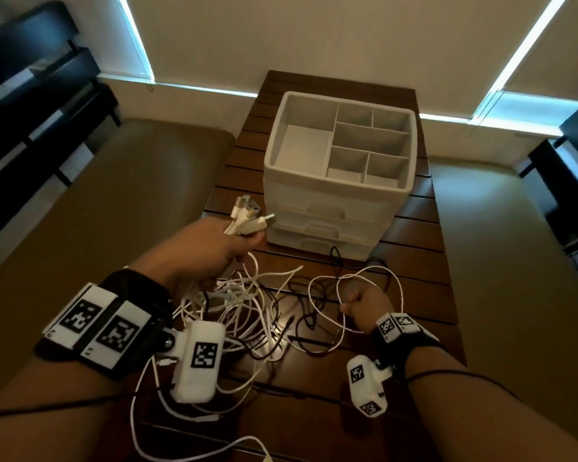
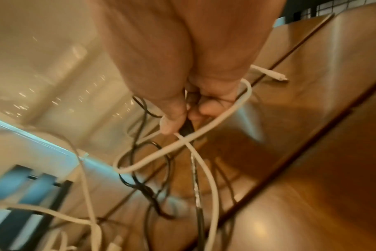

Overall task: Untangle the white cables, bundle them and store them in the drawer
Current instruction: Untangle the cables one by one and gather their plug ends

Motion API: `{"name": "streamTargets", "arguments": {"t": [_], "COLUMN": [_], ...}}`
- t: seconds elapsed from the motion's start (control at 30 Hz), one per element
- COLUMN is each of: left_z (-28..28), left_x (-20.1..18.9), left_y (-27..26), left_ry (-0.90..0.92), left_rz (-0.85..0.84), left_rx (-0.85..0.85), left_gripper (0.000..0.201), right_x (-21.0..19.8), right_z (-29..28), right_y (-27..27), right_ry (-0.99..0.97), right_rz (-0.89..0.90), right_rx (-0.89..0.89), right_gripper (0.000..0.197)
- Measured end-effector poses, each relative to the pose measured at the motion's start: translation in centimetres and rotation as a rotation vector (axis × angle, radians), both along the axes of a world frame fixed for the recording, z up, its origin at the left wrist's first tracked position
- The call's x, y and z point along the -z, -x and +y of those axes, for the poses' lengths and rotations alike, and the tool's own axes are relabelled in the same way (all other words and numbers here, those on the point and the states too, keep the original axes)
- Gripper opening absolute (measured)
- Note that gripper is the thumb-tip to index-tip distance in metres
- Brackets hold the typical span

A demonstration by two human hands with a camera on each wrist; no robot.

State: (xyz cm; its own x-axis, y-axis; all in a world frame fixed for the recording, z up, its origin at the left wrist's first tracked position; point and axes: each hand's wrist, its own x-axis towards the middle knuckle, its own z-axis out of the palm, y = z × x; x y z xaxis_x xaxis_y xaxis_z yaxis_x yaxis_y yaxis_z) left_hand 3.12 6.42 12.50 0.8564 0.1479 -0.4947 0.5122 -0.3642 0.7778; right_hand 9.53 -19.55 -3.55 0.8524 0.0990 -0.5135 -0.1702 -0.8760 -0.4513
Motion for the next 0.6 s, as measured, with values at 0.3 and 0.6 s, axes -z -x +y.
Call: {"name": "streamTargets", "arguments": {"t": [0.3, 0.6], "left_z": [-1.0, -4.2], "left_x": [-1.5, -2.1], "left_y": [-0.3, -0.9], "left_ry": [0.189, 0.399], "left_rz": [-0.172, -0.164], "left_rx": [-0.192, -0.03], "left_gripper": [0.027, 0.021], "right_x": [-12.0, -19.2], "right_z": [-0.1, 1.7], "right_y": [-0.6, 0.5], "right_ry": [-0.165, -0.518], "right_rz": [-0.297, -0.473], "right_rx": [-0.137, -0.167], "right_gripper": [0.013, 0.012]}}
